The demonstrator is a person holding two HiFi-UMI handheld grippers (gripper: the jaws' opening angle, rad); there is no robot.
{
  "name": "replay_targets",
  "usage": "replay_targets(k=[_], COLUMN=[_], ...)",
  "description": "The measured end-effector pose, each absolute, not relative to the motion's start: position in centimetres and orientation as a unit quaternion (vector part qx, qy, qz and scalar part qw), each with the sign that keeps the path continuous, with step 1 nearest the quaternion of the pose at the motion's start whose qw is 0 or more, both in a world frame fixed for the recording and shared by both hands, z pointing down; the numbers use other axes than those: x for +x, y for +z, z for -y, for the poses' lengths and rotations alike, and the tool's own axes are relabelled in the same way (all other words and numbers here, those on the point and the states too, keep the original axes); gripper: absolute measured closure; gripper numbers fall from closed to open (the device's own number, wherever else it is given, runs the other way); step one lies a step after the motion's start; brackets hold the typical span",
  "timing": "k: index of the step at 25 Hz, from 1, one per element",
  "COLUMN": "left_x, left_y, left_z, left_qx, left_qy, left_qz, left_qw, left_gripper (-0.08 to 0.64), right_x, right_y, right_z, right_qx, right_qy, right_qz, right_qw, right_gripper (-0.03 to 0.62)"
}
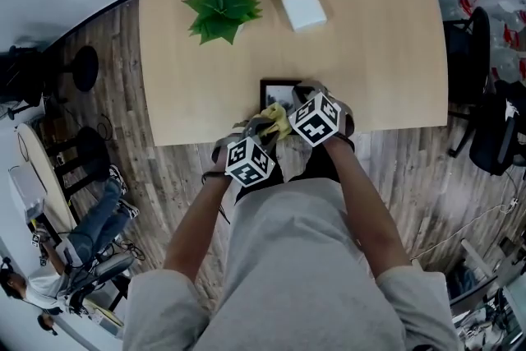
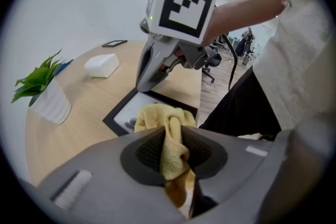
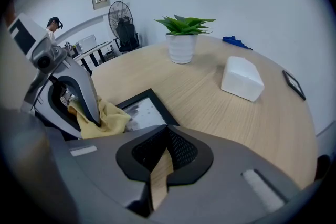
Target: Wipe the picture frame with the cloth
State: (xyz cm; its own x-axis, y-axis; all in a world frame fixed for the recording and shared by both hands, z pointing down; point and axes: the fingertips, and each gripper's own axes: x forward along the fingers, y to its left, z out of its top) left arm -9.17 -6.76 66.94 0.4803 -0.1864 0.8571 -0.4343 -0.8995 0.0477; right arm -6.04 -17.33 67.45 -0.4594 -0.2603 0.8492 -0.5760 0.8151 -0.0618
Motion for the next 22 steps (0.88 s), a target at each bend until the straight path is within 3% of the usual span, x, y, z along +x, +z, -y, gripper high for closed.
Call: replay_targets(k=[22], left_x=[-8.16], left_y=[67.44], left_z=[7.71], left_qx=[0.847], left_qy=[0.482], left_qz=[0.175], left_qw=[0.143], left_gripper=[0.431], right_x=[-6.06], right_y=[67.44], right_z=[17.24], right_qx=[0.241], right_qy=[0.185], right_qz=[0.84], right_qw=[0.45], right_gripper=[0.591])
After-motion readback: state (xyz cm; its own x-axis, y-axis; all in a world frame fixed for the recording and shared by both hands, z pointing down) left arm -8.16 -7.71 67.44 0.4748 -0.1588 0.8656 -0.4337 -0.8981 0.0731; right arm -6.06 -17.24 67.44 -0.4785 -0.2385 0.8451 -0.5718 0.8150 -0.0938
